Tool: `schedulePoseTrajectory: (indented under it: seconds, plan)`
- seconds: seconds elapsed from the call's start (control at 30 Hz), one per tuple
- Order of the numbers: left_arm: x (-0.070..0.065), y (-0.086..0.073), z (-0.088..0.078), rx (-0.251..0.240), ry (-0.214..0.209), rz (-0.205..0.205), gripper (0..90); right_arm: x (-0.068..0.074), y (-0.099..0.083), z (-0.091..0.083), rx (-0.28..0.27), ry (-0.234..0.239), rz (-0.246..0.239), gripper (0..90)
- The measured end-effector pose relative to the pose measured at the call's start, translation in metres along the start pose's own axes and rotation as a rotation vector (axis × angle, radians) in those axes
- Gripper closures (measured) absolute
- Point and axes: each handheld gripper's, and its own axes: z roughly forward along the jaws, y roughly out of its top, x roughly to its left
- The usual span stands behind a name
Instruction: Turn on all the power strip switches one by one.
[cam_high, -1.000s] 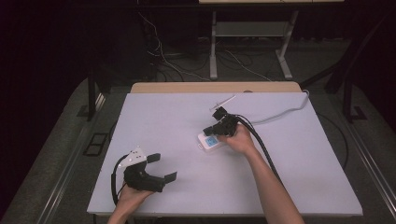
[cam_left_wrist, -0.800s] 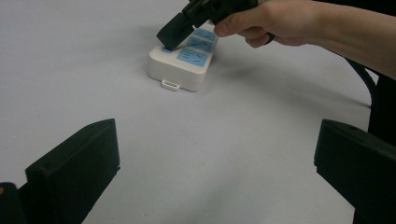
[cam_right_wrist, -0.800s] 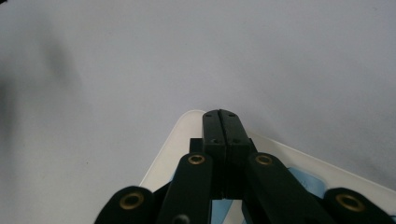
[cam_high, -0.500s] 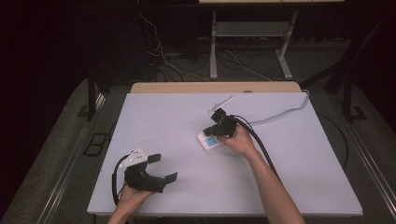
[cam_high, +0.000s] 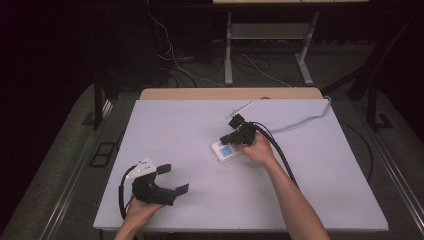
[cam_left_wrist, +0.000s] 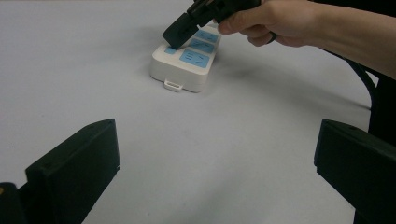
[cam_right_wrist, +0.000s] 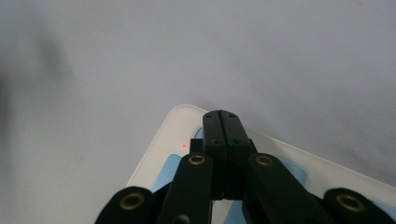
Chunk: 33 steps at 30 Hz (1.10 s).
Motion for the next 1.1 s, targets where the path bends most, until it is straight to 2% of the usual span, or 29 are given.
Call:
schedulePoseTrajectory:
  seconds: [0.1,0.27,0.57,0.93,1.1]
  plan:
    - [0.0,0.0,0.0,0.0,0.0,0.0,0.0,-0.001,0.002,-0.004,-0.018,0.023,0.01,90.0]
    - [0.0,0.0,0.0,0.001,0.0,0.001,0.0,-0.001,0.003,-0.012,-0.023,0.025,0.001,90.0]
    - [-0.001,0.0,0.001,0.002,-0.001,0.0,0.0,-0.009,0.007,-0.038,-0.033,-0.007,0.002,90.0]
    - [0.0,0.0,0.001,0.003,0.0,0.001,0.0,-0.018,0.012,-0.055,-0.032,-0.044,0.01,90.0]
    - [0.0,0.0,0.0,0.004,0.0,0.002,0.0,-0.029,0.012,-0.06,-0.032,-0.055,0.026,90.0]
